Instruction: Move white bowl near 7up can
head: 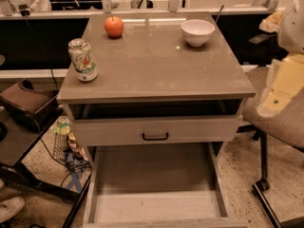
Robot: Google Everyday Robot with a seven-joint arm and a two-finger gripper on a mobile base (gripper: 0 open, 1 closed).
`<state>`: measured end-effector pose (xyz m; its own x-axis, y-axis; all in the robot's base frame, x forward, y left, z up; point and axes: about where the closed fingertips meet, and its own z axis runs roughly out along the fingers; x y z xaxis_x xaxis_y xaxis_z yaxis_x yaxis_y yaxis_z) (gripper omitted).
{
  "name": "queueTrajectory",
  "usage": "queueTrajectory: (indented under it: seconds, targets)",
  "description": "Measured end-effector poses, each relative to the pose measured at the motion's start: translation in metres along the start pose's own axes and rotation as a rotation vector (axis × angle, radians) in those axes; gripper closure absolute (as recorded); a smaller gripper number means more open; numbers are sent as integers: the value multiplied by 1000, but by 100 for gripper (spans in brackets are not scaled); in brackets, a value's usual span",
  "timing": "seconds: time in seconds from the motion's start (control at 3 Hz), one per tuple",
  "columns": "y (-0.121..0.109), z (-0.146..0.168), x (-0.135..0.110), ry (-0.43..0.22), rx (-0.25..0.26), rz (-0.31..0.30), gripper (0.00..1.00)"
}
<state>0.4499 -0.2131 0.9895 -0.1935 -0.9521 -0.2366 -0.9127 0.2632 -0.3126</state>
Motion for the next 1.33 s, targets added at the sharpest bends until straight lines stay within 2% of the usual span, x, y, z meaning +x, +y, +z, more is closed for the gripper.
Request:
queueTrajectory:
  seconds: [0.33,0.67,1.0,1.33]
  targets:
    - [-44,8,-14,-73,108,-91,0]
    - [-91,20,-34,-100,197,-180,0]
    - [-151,39,-57,-76,300,-231,0]
    - [-151,39,-57,-76,300,-231,0]
